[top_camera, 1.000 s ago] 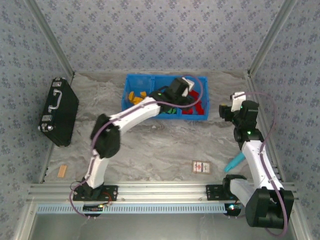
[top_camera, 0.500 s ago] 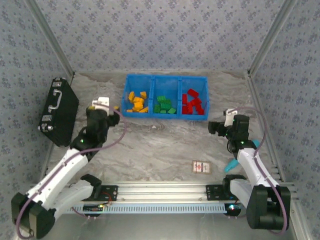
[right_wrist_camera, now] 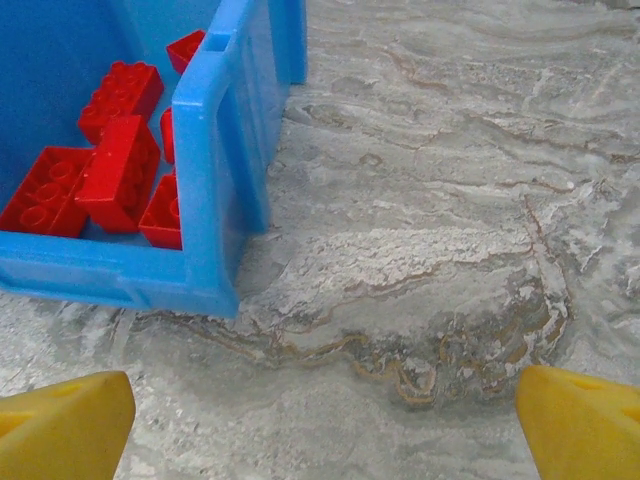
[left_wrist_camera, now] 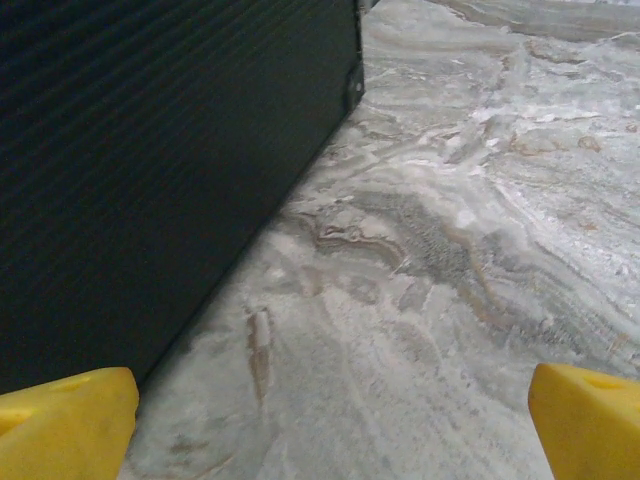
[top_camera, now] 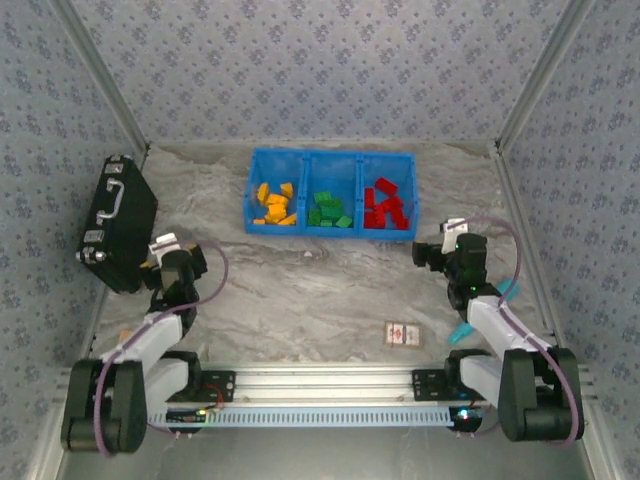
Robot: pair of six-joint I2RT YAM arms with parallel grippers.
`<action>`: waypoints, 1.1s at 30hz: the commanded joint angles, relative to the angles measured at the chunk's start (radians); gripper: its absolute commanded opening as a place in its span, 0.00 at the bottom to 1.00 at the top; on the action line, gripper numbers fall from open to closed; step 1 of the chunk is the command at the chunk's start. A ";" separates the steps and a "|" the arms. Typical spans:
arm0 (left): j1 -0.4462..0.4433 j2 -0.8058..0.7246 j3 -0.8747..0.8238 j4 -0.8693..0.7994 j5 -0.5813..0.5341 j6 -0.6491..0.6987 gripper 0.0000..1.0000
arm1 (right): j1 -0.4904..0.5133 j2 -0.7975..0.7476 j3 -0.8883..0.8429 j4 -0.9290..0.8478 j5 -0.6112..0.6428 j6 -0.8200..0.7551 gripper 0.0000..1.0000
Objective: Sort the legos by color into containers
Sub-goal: Reset both arms
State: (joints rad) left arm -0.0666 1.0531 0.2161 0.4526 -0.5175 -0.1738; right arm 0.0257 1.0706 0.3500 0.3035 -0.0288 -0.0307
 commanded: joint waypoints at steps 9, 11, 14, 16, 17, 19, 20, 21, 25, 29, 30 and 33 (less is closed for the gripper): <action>0.006 0.431 0.159 0.424 0.144 0.123 1.00 | 0.009 0.159 0.006 0.214 0.048 -0.020 0.99; 0.006 0.434 0.200 0.326 0.159 0.120 1.00 | 0.009 0.199 0.015 0.262 0.040 -0.028 0.99; 0.062 0.459 0.196 0.337 0.299 0.099 1.00 | 0.010 0.263 0.053 0.283 0.027 -0.035 0.99; 0.073 0.490 0.170 0.431 0.359 0.115 1.00 | 0.015 0.299 0.090 0.268 0.044 -0.055 0.99; 0.071 0.472 0.188 0.360 0.363 0.117 1.00 | 0.016 0.311 0.099 0.266 0.050 -0.061 0.99; 0.070 0.485 0.179 0.405 0.360 0.120 1.00 | 0.013 0.341 0.103 0.306 0.066 -0.077 0.99; 0.071 0.475 0.186 0.369 0.363 0.118 1.00 | 0.010 0.357 0.108 0.322 0.071 -0.079 0.99; 0.070 0.481 0.182 0.391 0.361 0.120 1.00 | 0.002 0.383 0.126 0.303 0.071 -0.068 0.99; 0.070 0.478 0.182 0.381 0.363 0.119 1.00 | -0.093 0.418 0.125 0.328 -0.013 0.021 0.99; 0.070 0.479 0.181 0.388 0.362 0.119 1.00 | -0.070 0.460 0.023 0.554 0.010 0.001 0.99; 0.070 0.478 0.182 0.384 0.362 0.119 1.00 | -0.072 0.452 0.031 0.534 0.013 0.004 0.99; 0.068 0.480 0.183 0.384 0.362 0.119 1.00 | -0.069 0.448 0.045 0.498 0.025 0.005 0.99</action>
State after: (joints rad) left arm 0.0002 1.5299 0.3985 0.8055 -0.1711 -0.0654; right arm -0.0479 1.5143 0.3946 0.7372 -0.0147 -0.0402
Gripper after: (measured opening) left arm 0.999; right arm 0.992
